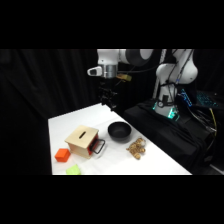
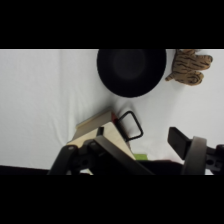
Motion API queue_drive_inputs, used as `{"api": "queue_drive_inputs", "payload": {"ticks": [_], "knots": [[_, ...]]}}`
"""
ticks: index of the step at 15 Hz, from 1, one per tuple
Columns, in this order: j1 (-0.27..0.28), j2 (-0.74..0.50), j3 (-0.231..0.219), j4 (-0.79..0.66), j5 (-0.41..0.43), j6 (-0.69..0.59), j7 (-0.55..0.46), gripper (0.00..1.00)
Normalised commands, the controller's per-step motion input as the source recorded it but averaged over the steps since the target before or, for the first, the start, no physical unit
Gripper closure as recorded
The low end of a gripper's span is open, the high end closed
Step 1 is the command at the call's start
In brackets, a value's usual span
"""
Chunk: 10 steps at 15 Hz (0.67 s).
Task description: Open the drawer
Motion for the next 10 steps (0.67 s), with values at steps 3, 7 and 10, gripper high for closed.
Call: {"api": "queue_drive_inputs", "payload": {"ticks": [3, 7, 10], "knots": [[-0.005, 0.02, 0.005, 0.03, -0.002, 0.01, -0.03, 0.0], [0.023, 0.07, 0.04, 0.08, -0.112, 0.09, -0.12, 0.0], [0.057, 0.11, 0.075, 0.12, -0.23, 0.14, -0.2, 0.0]]}}
